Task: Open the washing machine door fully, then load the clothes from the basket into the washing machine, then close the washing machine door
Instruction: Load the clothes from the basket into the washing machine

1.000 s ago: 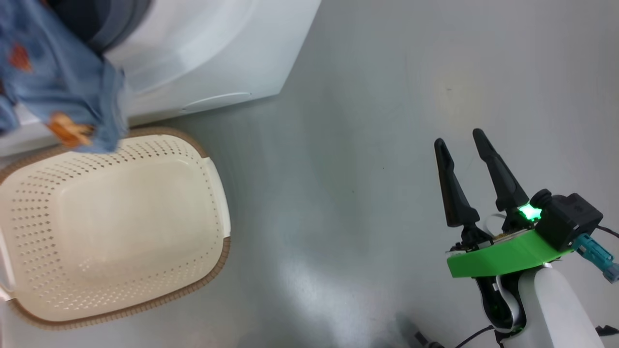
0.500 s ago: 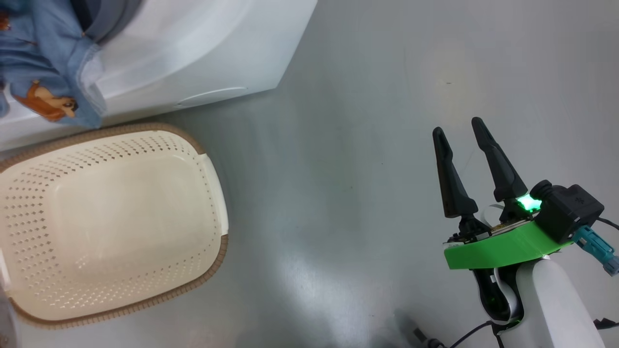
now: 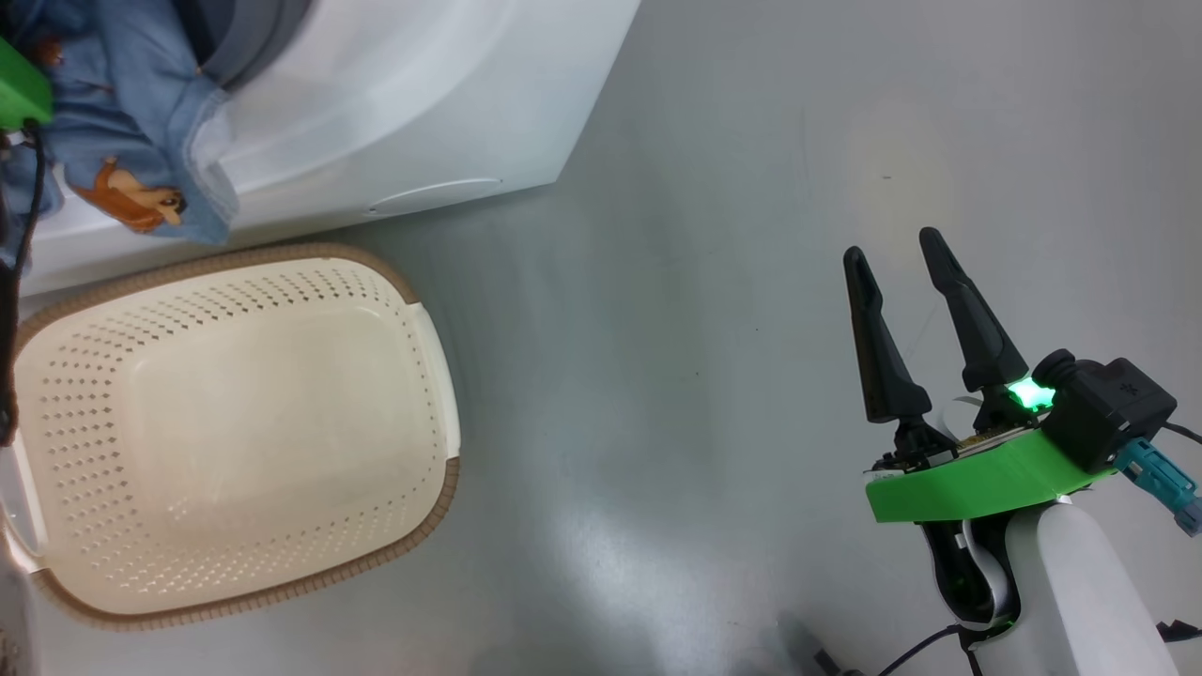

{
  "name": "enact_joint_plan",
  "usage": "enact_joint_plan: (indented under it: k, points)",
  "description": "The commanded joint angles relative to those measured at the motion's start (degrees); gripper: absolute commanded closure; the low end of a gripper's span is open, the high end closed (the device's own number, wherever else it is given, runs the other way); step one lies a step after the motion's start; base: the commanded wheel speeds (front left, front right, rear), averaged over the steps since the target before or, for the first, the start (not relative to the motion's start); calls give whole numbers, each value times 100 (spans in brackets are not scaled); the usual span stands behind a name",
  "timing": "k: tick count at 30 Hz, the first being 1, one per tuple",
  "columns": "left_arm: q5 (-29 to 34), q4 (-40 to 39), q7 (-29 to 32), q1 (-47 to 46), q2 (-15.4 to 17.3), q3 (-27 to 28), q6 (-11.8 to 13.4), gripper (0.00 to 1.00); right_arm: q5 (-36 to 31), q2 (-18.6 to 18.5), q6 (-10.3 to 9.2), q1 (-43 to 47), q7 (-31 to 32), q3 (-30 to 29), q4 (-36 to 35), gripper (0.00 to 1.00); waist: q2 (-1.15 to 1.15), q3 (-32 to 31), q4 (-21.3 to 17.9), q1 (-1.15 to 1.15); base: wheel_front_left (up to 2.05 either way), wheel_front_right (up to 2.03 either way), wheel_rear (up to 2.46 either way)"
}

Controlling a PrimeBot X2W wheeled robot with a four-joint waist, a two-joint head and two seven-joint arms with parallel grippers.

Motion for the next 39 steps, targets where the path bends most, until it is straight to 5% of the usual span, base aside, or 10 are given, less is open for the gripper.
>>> enact_joint_plan:
  k: [1,16,39]
  points:
    - [-111,-161,-54,-13,229,-23,-13,0,3,-41,48,109,-43,86,-130,0,0,-25,23,0,0,0,0]
    - [-703,-1811,-80,1119,249,133,-14,0,-33,-85,48,124,-43,-26,-199,0,0,-34,151,0,0,0,0]
    - [-124,-4474,-81,4012,-232,743,-14,0,-63,-257,48,374,-43,-150,-180,0,0,-524,494,0,0,0,0]
